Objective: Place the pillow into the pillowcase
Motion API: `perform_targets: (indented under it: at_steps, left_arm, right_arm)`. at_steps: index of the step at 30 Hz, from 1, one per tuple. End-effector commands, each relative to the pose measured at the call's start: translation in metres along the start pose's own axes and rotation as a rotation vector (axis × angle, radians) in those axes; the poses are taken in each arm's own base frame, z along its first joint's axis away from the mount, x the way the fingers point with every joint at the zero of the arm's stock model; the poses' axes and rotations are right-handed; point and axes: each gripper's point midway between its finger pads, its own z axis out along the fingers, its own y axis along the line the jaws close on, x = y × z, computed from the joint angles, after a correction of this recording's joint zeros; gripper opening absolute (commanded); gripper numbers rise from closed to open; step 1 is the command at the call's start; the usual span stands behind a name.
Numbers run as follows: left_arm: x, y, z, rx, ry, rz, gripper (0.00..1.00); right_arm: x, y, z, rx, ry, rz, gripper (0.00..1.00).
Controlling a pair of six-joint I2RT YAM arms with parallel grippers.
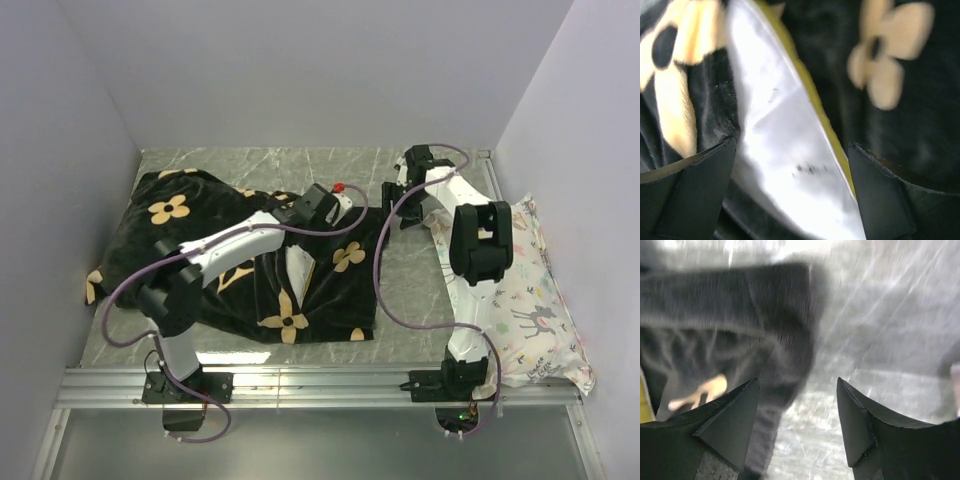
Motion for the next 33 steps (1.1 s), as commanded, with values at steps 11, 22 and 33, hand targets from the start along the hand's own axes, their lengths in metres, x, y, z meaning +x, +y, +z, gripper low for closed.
perform_targets:
  at_steps: [11,22,33]
  left_arm:
    - [0.053,0.042,0.065,-0.394,0.245,-0.133,0.99]
    - [0.043,0.053,0.067,0.115,0.285,-0.419,0.13]
    - [-0.01,0.03,-0.072,1.117,-0.157,-0.509,0.0]
  right_arm:
    - [0.073,0.13,-0.036,-0.51,0.101,0.035,0.56]
    - [0.084,0.079,0.041,-0.194,0.225,0.097,0.55]
    - [0.04,0.075,0.019,-0.192,0.1,0.029,0.56]
